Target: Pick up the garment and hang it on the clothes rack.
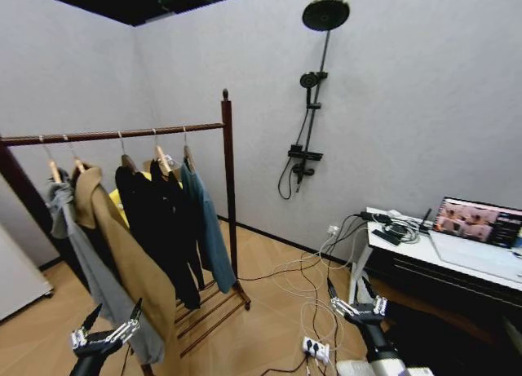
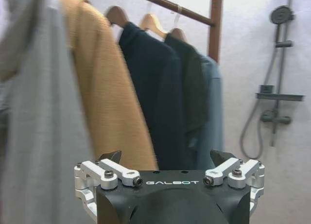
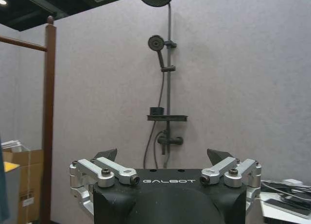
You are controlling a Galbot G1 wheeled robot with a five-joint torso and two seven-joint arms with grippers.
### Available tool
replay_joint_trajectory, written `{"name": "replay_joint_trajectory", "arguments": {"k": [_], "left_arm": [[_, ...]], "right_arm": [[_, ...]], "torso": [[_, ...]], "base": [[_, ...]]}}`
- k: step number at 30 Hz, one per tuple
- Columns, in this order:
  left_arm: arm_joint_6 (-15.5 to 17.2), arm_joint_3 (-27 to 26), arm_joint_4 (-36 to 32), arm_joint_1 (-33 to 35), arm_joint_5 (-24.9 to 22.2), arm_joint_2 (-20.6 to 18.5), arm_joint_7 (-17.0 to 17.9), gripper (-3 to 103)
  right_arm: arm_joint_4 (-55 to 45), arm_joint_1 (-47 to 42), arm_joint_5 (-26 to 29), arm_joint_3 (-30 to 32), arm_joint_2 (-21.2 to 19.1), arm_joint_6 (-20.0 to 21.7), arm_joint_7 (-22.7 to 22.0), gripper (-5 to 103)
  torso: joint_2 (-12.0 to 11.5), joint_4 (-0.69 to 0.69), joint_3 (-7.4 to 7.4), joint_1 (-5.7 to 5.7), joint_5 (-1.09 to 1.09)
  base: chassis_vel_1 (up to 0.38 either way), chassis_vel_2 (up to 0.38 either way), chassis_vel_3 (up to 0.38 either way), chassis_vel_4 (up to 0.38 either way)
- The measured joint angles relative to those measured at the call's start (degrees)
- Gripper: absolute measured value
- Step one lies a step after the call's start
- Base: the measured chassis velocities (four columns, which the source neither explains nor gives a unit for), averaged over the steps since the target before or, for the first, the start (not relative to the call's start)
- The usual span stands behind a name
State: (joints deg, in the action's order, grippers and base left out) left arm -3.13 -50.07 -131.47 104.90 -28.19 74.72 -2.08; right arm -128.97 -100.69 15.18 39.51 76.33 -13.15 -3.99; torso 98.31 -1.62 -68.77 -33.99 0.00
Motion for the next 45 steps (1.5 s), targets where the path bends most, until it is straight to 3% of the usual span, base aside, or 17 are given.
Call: {"name": "replay_joint_trajectory", "arguments": {"k": [20,26,45], "left_arm": [[0.00,0.00,0.00,0.00,0.00,0.00,0.00,100],[0.00,0.00,0.00,0.00,0.00,0.00,0.00,100],[0.00,0.00,0.00,0.00,0.00,0.00,0.00,100]], "right_arm": [[0.01,-0.01,0.01,0.00,0.00,0.00,0.00,100],[0.01,0.00,0.01,-0.01,0.00,0.00,0.00,100],[0.01,0.00,0.00,-0.01,0.00,0.00,0.00,100]], "torso": [[0.00,-0.01,0.00,0.00,0.00],[0.00,0.03,0.00,0.00,0.00],[0.00,-0.01,0.00,0.00,0.00]], "base": [[-0.128,-0.124,-0.119,-0.117],[-0.022,-0.040,-0.036,-0.029],[-0.016,-0.014,-0.016,-0.018]]}}
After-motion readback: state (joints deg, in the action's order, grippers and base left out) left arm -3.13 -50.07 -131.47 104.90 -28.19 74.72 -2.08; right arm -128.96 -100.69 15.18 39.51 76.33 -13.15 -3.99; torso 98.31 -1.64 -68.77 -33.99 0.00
